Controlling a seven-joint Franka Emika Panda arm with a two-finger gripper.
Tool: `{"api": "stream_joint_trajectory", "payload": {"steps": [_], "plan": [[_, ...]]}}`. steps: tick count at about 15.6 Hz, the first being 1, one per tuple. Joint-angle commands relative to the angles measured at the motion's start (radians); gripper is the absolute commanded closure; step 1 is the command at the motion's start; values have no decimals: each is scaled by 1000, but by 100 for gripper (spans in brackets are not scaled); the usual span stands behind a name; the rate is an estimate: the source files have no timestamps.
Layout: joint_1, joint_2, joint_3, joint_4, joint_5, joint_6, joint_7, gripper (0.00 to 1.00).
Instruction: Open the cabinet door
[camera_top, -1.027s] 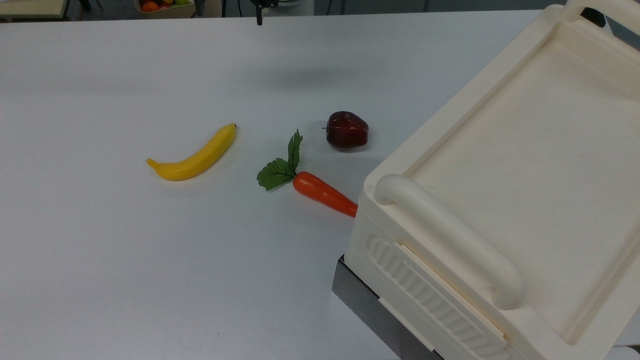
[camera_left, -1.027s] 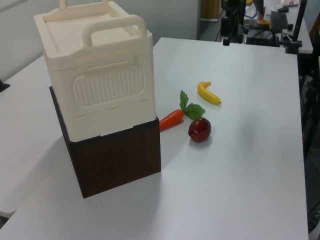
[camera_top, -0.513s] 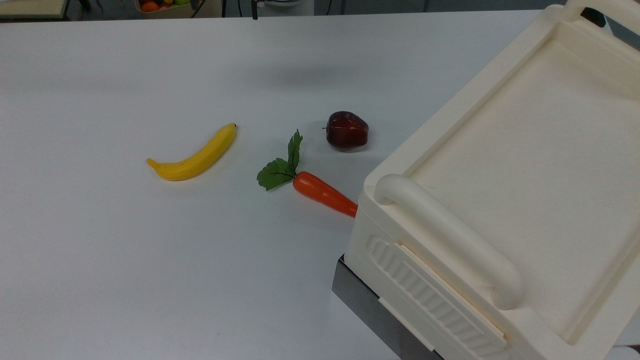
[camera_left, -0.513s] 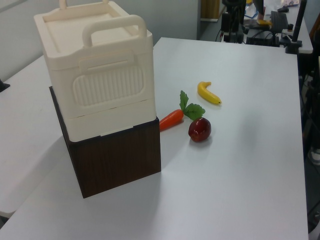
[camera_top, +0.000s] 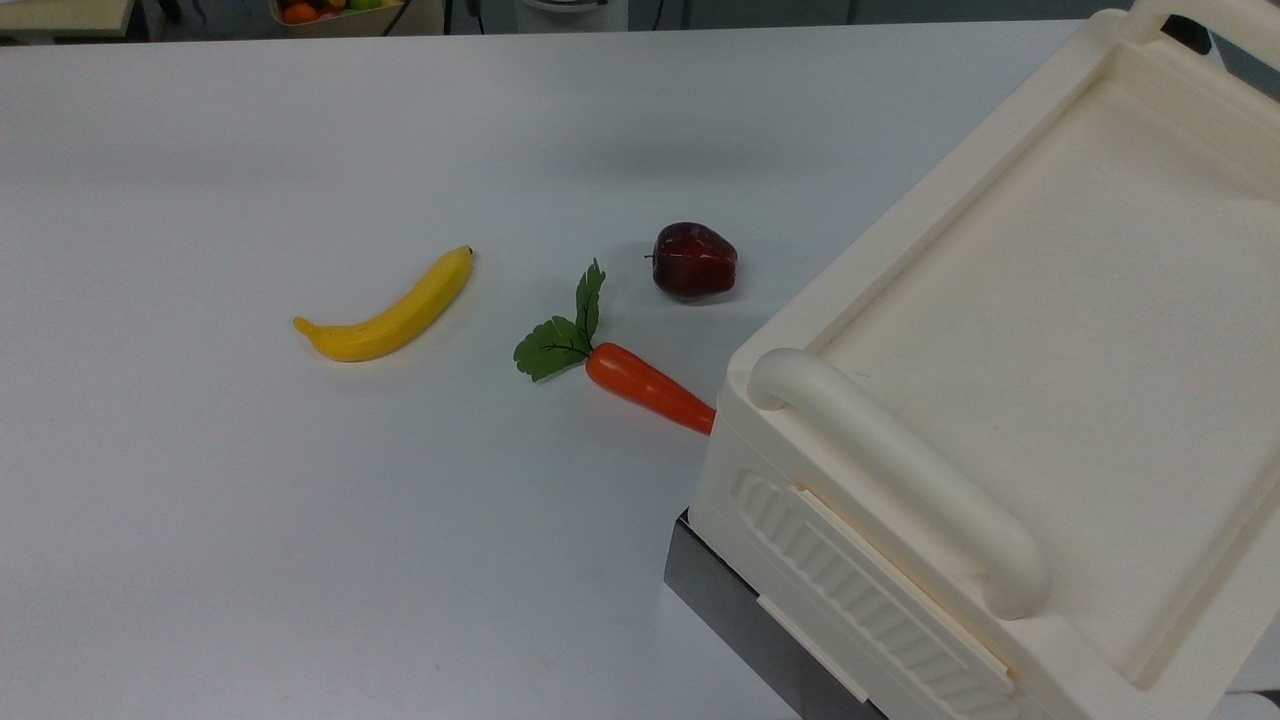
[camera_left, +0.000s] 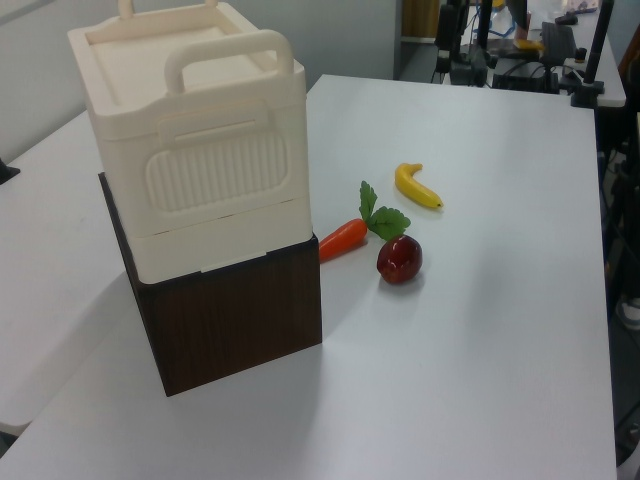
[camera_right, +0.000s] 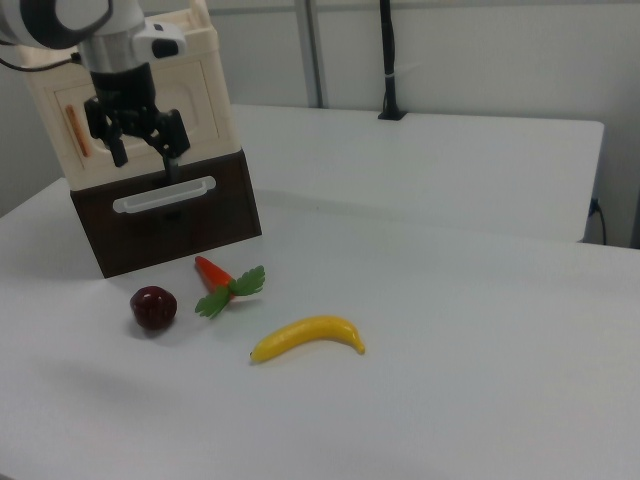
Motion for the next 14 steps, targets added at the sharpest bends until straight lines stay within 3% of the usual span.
{"api": "stream_joint_trajectory", "payload": {"steps": [1,7,14], "plan": [[13,41,73,74,11,35,-31,0],[129,91,86,71,9,306,-156,0],[246,171,86,71,-10,501,-238,0]]}}
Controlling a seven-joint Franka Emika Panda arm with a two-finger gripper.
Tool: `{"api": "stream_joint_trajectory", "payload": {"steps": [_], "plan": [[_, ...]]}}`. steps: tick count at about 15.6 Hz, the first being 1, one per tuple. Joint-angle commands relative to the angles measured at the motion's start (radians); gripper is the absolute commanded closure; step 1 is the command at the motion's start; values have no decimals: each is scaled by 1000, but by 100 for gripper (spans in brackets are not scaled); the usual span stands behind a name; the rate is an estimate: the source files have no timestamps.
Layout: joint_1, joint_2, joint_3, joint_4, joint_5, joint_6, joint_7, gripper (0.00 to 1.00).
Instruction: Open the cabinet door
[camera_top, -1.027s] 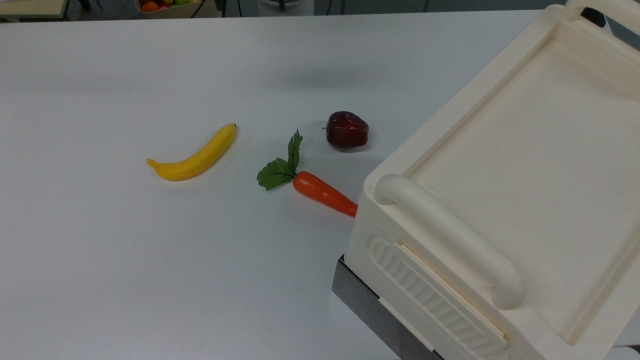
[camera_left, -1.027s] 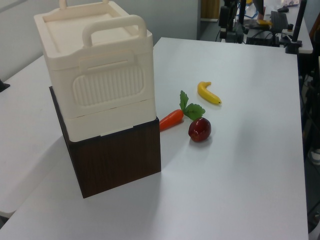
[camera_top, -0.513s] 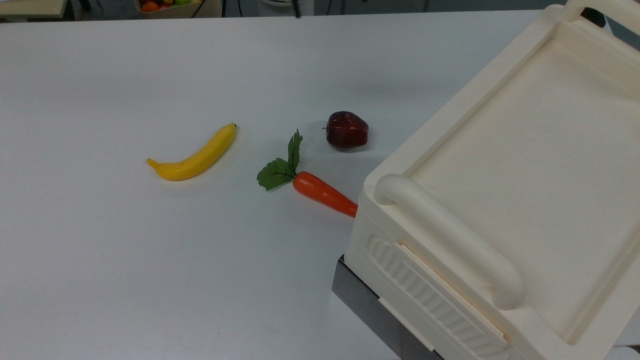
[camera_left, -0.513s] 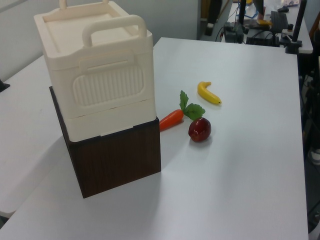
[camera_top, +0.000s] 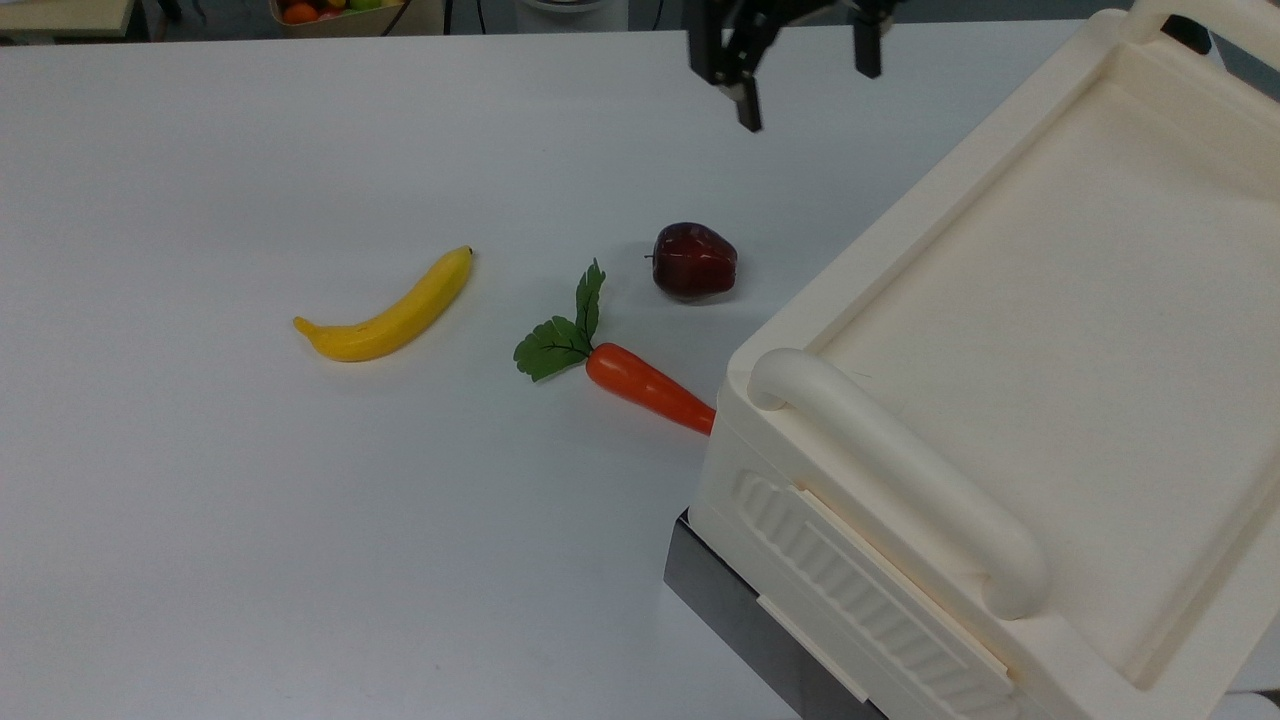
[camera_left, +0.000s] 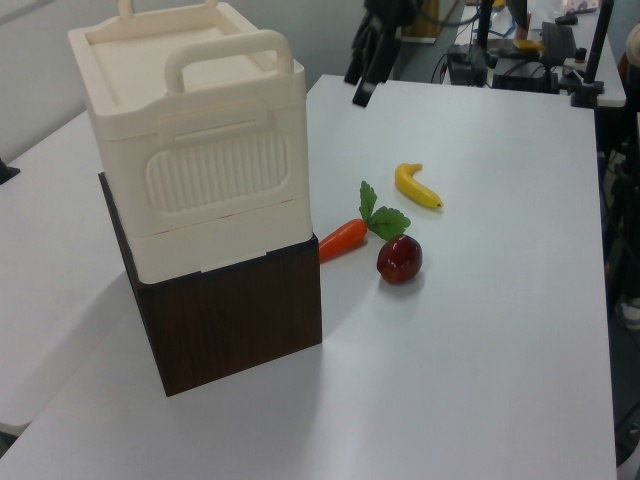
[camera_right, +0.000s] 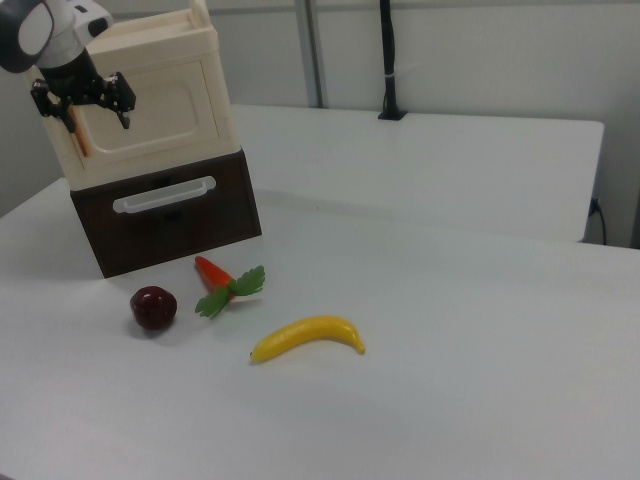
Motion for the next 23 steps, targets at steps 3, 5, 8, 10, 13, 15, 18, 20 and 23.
{"api": "stream_joint_trajectory", "payload": {"steps": [3,5,8,10,13,15,18,20,23], "plan": [[85,59,-10,22,-14,94,-56,0],[105,73,-10,22,-16,135,-55,2],[117,99,-8,24,-16,216,-50,14],[128,110,-8,24,-16,244,-50,29],[129,114,-8,24,-14,250,-49,46],[129,113,-8,24,-13,250,-49,56],[129,113,-8,24,-13,249,-47,72],[129,108,-8,22,-13,243,-46,77],[129,99,-8,21,-11,236,-46,82]]}}
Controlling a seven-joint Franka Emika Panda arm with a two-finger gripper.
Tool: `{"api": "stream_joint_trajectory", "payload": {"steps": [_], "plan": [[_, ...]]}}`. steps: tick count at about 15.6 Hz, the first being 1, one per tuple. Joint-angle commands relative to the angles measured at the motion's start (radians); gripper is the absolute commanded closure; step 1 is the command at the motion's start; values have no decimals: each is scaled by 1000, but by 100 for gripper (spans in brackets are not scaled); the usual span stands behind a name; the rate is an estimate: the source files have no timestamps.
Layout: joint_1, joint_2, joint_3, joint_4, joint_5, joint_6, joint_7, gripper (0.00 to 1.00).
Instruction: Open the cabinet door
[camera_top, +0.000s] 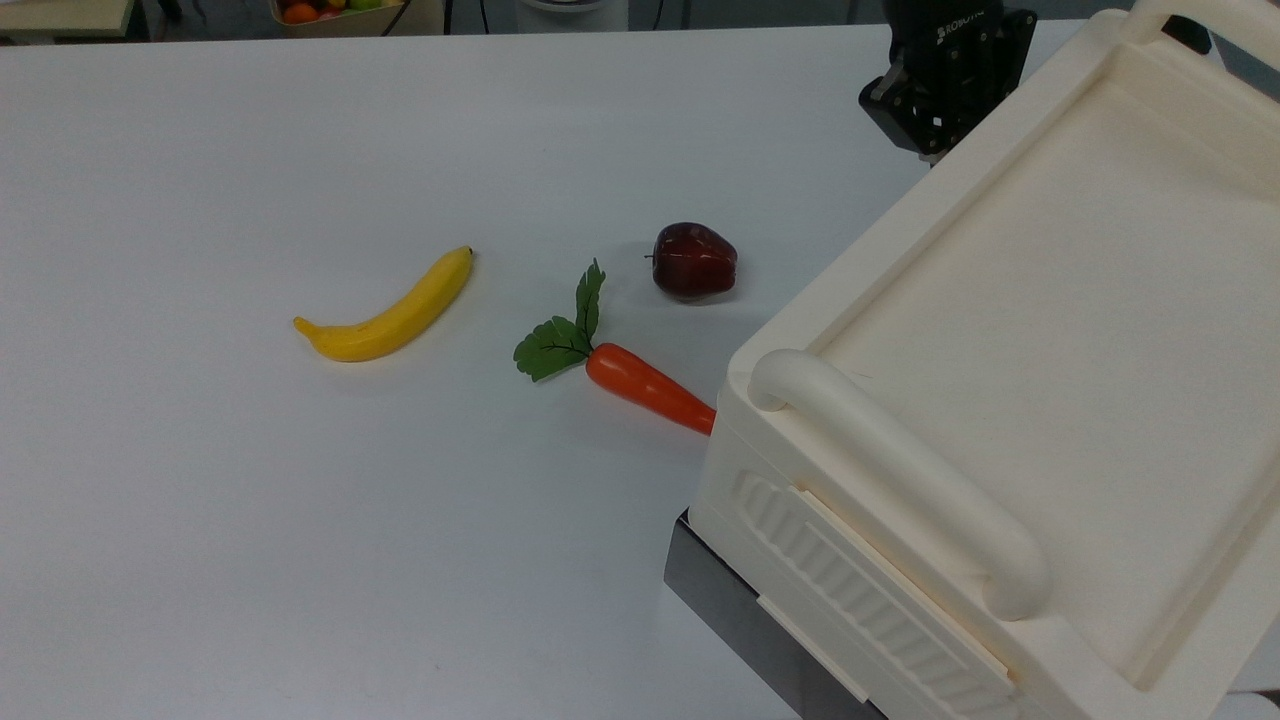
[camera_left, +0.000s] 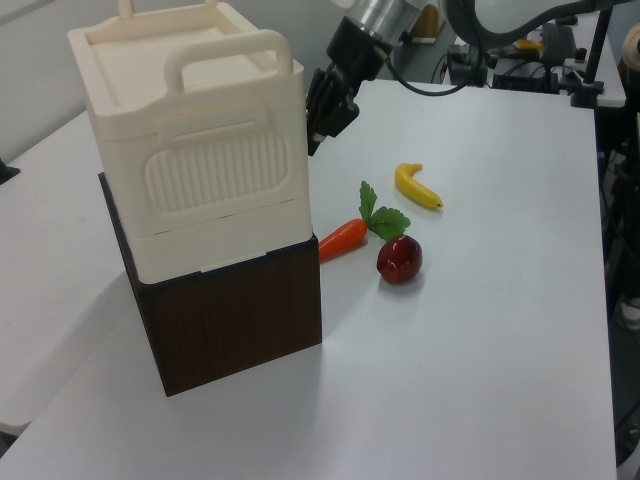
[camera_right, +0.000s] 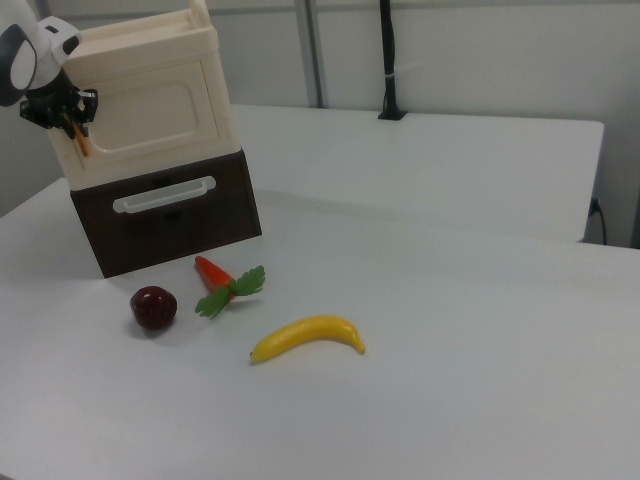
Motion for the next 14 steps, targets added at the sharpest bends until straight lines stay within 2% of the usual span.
{"api": "stream_joint_trajectory", "payload": {"steps": [1,5,14], "plan": [[10,-5,-9,16,-6,-2,-5,82],[11,-19,-9,10,-9,-53,10,87],[10,-34,-9,7,-11,-136,53,87]]}}
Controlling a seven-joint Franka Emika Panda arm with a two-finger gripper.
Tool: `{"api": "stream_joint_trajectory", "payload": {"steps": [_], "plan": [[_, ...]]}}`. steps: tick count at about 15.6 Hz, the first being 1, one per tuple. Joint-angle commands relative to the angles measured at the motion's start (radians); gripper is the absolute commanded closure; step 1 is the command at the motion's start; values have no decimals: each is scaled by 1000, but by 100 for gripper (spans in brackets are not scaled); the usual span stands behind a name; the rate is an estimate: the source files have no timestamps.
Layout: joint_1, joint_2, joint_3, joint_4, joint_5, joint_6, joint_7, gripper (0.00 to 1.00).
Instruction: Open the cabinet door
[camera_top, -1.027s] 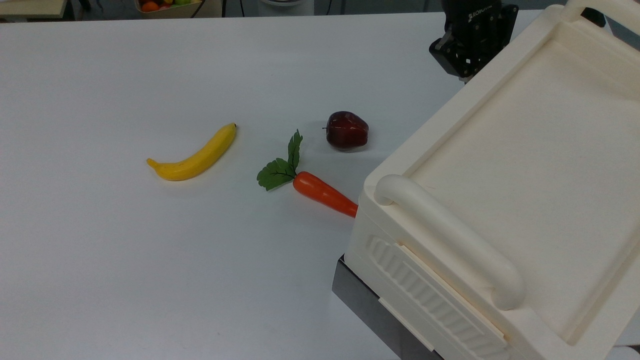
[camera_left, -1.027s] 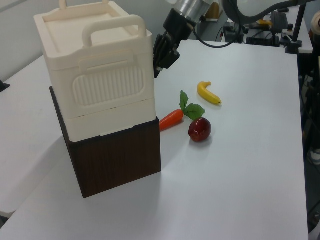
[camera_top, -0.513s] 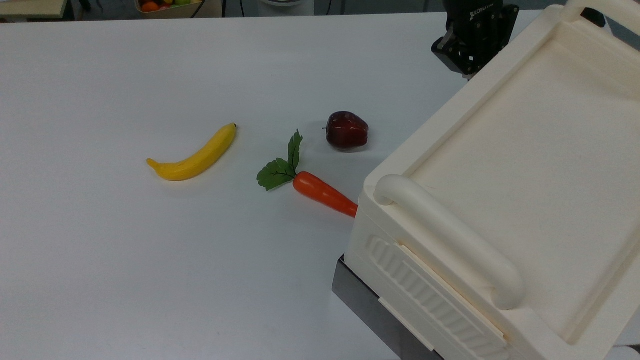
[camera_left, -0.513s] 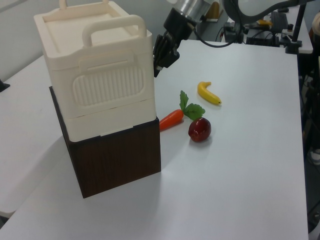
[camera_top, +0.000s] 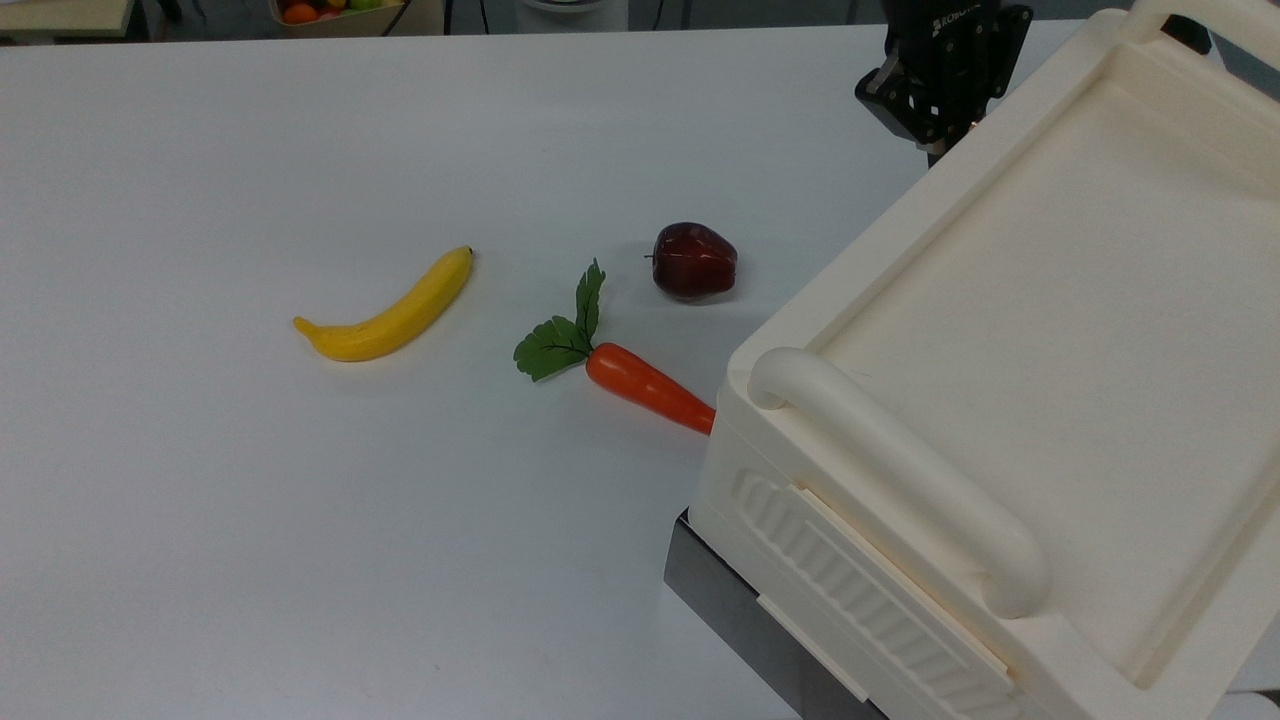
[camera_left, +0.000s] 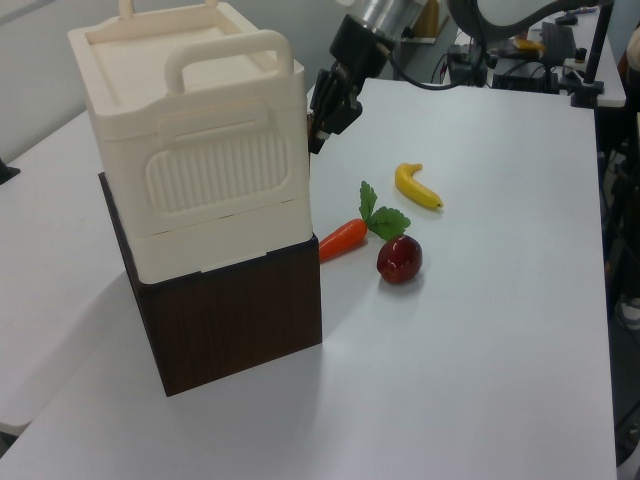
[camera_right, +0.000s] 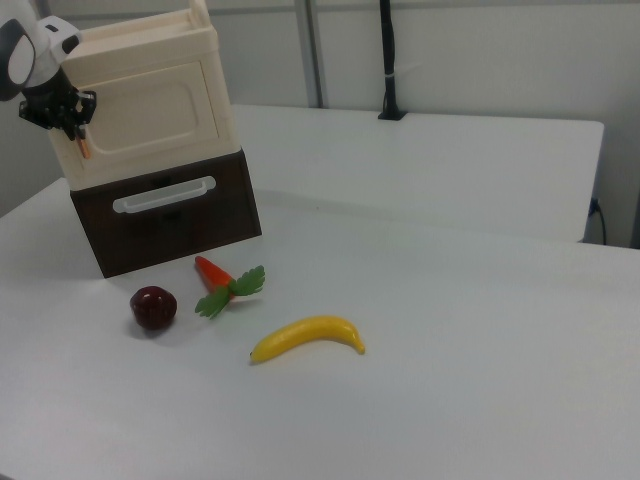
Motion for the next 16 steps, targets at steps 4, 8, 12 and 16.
{"api": "stream_joint_trajectory", "payload": {"steps": [4,8,12,16], "plan": [[5,-46,-7,-20,-9,-106,34,87],[-4,-52,-18,-18,-9,-178,34,74],[-36,-80,-21,-12,-6,-274,36,48],[-55,-117,-22,-7,6,-278,37,12]]}}
